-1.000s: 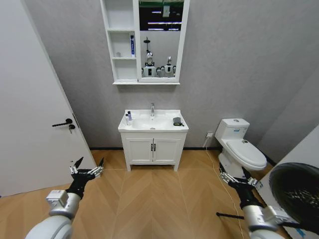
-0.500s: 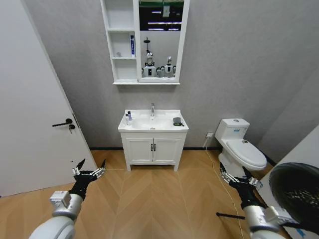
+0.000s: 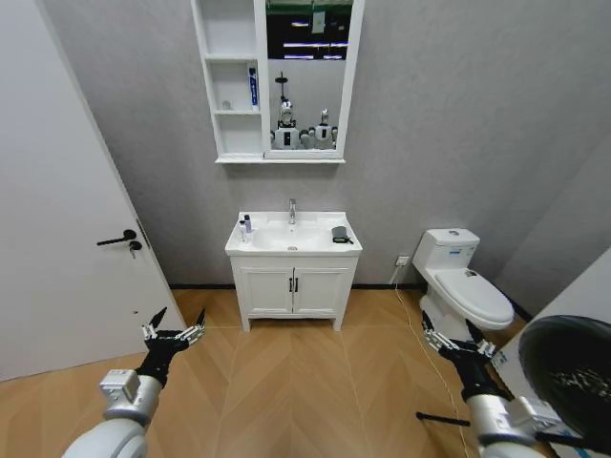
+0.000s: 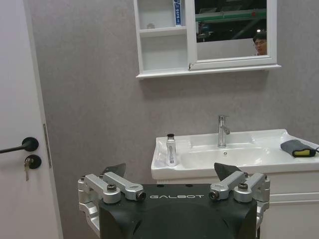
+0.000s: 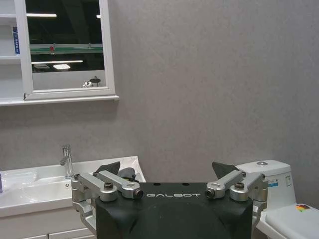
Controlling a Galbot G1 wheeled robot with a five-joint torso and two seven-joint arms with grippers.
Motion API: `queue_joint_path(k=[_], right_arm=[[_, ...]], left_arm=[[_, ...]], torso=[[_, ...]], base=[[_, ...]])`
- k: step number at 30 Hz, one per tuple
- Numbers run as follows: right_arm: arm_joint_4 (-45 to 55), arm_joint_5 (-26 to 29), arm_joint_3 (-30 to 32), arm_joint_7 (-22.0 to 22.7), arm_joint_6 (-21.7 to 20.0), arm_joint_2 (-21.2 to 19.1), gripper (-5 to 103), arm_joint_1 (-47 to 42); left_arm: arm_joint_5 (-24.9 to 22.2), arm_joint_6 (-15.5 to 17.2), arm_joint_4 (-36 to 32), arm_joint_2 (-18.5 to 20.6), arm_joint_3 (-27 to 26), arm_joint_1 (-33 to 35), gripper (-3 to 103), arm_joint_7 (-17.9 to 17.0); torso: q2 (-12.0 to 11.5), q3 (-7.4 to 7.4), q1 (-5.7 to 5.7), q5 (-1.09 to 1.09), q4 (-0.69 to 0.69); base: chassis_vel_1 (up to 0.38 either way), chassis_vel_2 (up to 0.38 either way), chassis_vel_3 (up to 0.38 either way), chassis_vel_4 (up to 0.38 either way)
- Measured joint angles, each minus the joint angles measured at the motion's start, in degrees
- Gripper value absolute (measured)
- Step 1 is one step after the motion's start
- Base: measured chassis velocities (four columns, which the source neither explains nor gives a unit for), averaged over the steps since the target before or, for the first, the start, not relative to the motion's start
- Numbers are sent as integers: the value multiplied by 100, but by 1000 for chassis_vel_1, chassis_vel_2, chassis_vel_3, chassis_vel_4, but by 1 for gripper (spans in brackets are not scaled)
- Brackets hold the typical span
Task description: Move facial cleanser and shampoo from washbasin to cabinet, then wipe washbasin with towel.
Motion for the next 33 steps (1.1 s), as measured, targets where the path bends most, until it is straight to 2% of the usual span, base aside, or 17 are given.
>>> queue_joint_path(k=[33], right_arm=[[-103,-29,-23,-11,-12,-47,100,163]], left_arm=[[-13,-14,60,-32,-29,-108,100,-3]], torso=[[1,-1,-1,-3,-1]], base=[[-204,206,203,-205]])
